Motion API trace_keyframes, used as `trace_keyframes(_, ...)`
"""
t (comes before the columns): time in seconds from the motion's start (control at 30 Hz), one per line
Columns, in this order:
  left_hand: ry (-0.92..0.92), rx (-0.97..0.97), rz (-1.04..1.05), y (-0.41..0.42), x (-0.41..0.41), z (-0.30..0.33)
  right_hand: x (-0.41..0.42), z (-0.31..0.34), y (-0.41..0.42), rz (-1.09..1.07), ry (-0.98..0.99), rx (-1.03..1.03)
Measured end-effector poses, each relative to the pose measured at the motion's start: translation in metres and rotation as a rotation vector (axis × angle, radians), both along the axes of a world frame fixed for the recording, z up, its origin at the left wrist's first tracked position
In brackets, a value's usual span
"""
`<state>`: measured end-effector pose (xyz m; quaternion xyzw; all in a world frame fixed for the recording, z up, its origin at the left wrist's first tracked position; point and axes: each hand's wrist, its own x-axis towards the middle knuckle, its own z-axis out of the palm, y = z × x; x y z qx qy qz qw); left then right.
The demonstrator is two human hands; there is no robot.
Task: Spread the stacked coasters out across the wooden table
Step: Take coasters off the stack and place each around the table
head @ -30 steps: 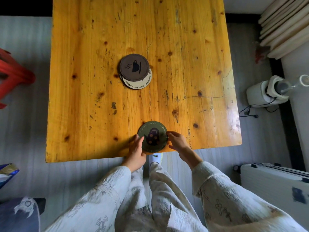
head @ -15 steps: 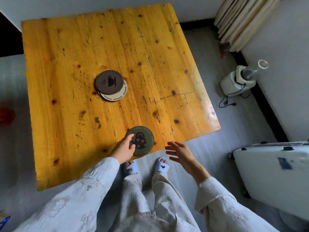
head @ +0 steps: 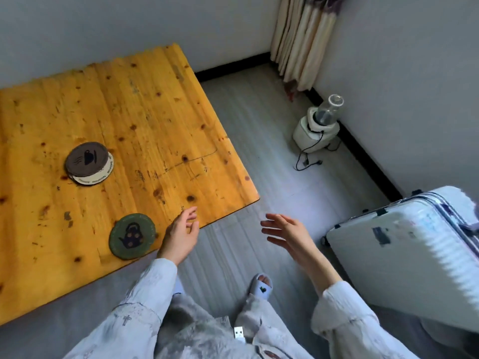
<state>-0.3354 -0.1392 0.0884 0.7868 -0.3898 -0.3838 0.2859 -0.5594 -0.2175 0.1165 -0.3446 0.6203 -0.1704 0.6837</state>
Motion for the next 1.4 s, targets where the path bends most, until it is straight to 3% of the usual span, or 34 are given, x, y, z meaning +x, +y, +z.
trace_keyframes(0.1,-0.003,-0.086,0.021,-0.031,-0.069,0.012,-0.063,0.014,-0.024,-0.006,0.064,-0.031)
trace_keyframes(0.2,0.002,-0.144,-0.101,-0.054,-0.126,0.015,-0.113,0.024,-0.055,-0.034,0.109,-0.066)
trace_keyframes(0.43,0.045,-0.145,-0.051,-0.136,-0.156,0.000,-0.142,0.023,-0.141,0.002,0.134,-0.080)
trace_keyframes(1.0,0.091,-0.161,0.294,-0.368,-0.101,-0.011,-0.047,0.029,-0.424,0.418,0.113,-0.166)
trace_keyframes(1.4,0.072,-0.107,0.892,-0.402,-0.065,-0.016,0.096,0.011,-0.534,1.025,0.025,-0.152)
